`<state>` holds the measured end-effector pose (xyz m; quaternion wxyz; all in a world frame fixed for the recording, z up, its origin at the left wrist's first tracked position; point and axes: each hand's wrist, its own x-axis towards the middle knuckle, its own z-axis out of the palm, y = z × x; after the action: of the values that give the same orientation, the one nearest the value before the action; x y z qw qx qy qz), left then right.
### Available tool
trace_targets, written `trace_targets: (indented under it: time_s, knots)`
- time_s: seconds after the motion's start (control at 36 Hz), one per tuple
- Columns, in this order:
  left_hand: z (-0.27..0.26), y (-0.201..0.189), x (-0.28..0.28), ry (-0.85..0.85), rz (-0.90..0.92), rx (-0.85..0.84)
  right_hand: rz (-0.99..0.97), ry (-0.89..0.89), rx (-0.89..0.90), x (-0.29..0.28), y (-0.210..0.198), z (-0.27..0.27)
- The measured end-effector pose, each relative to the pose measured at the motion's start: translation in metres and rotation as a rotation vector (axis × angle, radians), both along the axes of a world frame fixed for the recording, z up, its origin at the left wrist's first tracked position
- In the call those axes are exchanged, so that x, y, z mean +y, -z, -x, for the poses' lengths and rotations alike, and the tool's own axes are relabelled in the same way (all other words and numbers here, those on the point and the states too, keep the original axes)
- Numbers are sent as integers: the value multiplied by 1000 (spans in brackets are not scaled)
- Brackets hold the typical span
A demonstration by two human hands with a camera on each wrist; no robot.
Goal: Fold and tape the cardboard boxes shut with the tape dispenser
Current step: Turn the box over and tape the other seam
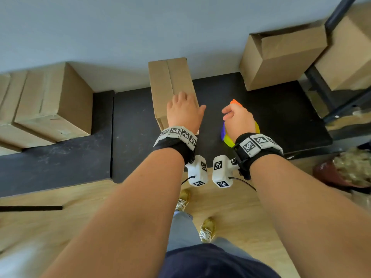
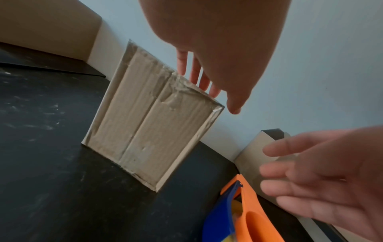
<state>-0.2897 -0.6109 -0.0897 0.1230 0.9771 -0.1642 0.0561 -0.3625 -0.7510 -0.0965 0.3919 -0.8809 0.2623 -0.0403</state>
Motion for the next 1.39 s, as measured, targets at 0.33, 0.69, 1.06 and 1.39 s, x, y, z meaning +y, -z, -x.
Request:
trace_targets:
  time_s: [0.33,0.69,1.06,1.39]
  knots:
    - [9,7,15,-89,-5,-7,38,-5,74,-5,15,-10]
    - [-26,-1,-17,64,-22,144,181,30,302,-15,32,-20]
    - [-10,15,-2,-122,-24,-63,60,63,509,-18,70,-27]
    - [-16,24,9,-54,-22,-171,110,28,609,-12,57,-36]
